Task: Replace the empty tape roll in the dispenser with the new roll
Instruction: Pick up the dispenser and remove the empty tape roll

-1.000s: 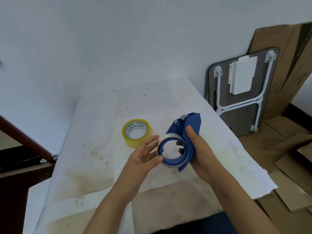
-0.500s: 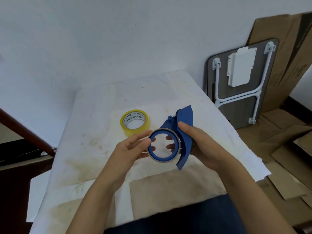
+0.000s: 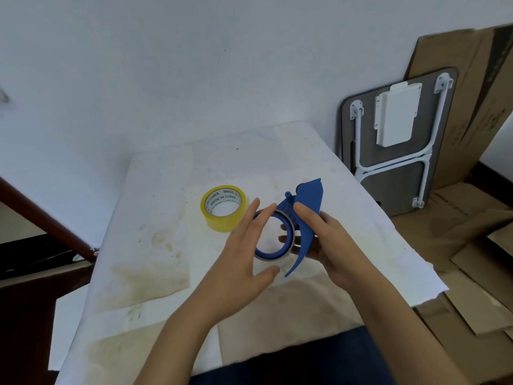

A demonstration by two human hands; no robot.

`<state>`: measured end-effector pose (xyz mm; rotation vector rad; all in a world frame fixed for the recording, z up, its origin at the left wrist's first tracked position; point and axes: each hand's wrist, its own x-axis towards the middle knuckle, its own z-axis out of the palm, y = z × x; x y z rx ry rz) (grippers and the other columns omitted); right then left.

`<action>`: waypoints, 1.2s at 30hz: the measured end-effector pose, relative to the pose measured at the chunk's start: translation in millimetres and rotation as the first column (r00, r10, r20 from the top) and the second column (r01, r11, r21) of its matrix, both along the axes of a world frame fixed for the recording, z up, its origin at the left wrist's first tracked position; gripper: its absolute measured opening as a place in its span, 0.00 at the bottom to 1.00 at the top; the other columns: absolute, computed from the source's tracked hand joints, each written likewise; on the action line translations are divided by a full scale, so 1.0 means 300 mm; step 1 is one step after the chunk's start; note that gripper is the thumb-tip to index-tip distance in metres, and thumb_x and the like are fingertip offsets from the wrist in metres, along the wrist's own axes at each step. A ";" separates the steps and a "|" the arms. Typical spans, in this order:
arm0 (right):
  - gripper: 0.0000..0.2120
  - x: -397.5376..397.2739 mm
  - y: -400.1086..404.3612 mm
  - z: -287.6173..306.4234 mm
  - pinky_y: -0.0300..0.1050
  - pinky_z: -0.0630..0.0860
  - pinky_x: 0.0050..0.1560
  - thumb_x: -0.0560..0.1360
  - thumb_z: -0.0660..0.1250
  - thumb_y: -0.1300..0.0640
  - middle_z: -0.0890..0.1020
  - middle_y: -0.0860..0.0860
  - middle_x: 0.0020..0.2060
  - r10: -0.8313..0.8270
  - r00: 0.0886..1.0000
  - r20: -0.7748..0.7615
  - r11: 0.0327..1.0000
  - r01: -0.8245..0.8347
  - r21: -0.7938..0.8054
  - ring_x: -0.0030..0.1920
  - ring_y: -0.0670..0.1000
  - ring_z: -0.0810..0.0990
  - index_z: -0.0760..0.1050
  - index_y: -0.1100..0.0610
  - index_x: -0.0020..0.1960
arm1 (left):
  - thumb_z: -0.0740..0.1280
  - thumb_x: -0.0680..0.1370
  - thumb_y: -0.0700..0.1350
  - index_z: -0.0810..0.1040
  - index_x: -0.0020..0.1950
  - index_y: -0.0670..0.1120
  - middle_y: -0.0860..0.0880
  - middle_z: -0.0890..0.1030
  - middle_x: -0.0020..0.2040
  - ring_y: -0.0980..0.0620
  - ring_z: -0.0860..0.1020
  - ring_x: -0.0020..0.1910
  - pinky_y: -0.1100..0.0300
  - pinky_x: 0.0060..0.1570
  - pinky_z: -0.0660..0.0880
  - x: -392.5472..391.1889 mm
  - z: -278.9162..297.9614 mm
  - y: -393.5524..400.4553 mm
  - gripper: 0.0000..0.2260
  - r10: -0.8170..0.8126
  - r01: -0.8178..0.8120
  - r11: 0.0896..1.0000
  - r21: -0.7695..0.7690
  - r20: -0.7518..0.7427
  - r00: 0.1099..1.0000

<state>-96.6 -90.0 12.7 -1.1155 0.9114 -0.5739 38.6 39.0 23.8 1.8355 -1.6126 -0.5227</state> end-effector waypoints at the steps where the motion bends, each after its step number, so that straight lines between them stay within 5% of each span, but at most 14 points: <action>1: 0.35 0.000 0.001 0.005 0.59 0.80 0.57 0.60 0.72 0.36 0.84 0.59 0.54 0.006 1.000 0.001 1.000 -0.006 -0.007 0.54 0.61 0.84 0.75 0.55 0.60 | 0.71 0.75 0.45 0.45 0.75 0.70 0.67 0.41 0.79 0.71 0.44 0.76 0.80 0.62 0.51 -0.006 -0.005 -0.005 0.43 0.001 -0.001 1.000 0.002 0.029 1.000; 7: 0.33 0.000 0.007 0.022 0.45 0.82 0.49 0.60 0.72 0.40 0.84 0.51 0.53 0.046 0.998 0.041 0.995 -0.042 -0.090 0.49 0.50 0.85 0.73 0.52 0.62 | 0.73 0.74 0.45 0.46 0.80 0.59 0.59 0.49 0.81 0.63 0.50 0.78 0.82 0.62 0.53 -0.022 -0.067 -0.056 0.44 0.142 -0.130 0.983 -0.128 0.090 0.986; 11: 0.41 -0.004 -0.007 0.026 0.45 0.83 0.47 0.55 0.74 0.38 0.81 0.51 0.52 0.005 1.000 -0.005 0.981 -0.005 -0.192 0.49 0.51 0.85 0.67 0.46 0.65 | 0.73 0.74 0.45 0.50 0.79 0.58 0.59 0.50 0.80 0.61 0.51 0.79 0.71 0.69 0.59 0.001 -0.077 -0.059 0.42 0.121 -0.110 0.987 -0.121 0.086 0.989; 14: 0.47 -0.017 -0.036 0.018 0.50 0.83 0.49 0.54 0.72 0.30 0.81 0.51 0.51 -0.031 0.992 -0.121 0.949 -0.009 -0.316 0.49 0.52 0.85 0.60 0.35 0.70 | 0.74 0.73 0.47 0.52 0.78 0.61 0.57 0.53 0.79 0.61 0.55 0.77 0.78 0.64 0.57 0.030 -0.069 -0.052 0.42 0.107 -0.099 0.990 -0.098 0.088 0.990; 16: 0.47 -0.021 -0.041 0.013 0.51 0.83 0.51 0.54 0.70 0.26 0.82 0.50 0.52 -0.009 0.987 -0.161 0.942 -0.046 -0.333 0.50 0.52 0.85 0.61 0.37 0.70 | 0.75 0.73 0.48 0.54 0.78 0.60 0.55 0.54 0.78 0.65 0.57 0.75 0.82 0.62 0.56 0.039 -0.063 -0.047 0.41 0.084 -0.080 0.994 -0.076 0.061 0.995; 20: 0.29 -0.016 -0.025 0.025 0.46 0.82 0.50 0.62 0.70 0.34 0.82 0.48 0.51 0.056 0.988 -0.143 0.966 -0.089 -0.243 0.50 0.49 0.84 0.70 0.45 0.58 | 0.76 0.72 0.47 0.55 0.78 0.59 0.56 0.53 0.77 0.75 0.55 0.70 0.84 0.61 0.57 0.055 -0.061 -0.037 0.42 0.048 -0.046 0.997 -0.057 0.041 0.998; 29: 0.28 -0.029 -0.012 0.015 0.47 0.82 0.52 0.65 0.70 0.40 0.85 0.48 0.51 0.088 0.995 0.039 0.992 -0.085 -0.094 0.50 0.50 0.84 0.72 0.49 0.62 | 0.76 0.72 0.49 0.53 0.79 0.60 0.60 0.61 0.72 0.74 0.62 0.67 0.83 0.59 0.61 0.048 -0.075 -0.043 0.43 0.076 -0.077 0.995 -0.056 -0.013 0.997; 32: 0.29 -0.029 -0.013 0.001 0.53 0.82 0.54 0.66 0.72 0.43 0.85 0.51 0.53 0.029 0.993 0.114 0.999 -0.026 -0.025 0.52 0.53 0.84 0.73 0.52 0.64 | 0.76 0.72 0.50 0.53 0.79 0.58 0.60 0.61 0.72 0.76 0.61 0.67 0.83 0.59 0.60 0.037 -0.085 -0.057 0.43 0.109 -0.113 0.992 -0.059 -0.055 0.992; 36: 0.30 -0.021 -0.016 -0.012 0.49 0.82 0.50 0.65 0.73 0.44 0.84 0.54 0.53 -0.067 0.985 0.157 0.997 0.061 0.044 0.52 0.54 0.84 0.74 0.55 0.64 | 0.76 0.71 0.53 0.57 0.78 0.55 0.61 0.65 0.73 0.74 0.63 0.68 0.80 0.61 0.63 0.028 -0.079 -0.071 0.41 0.161 -0.171 0.983 -0.069 -0.127 0.979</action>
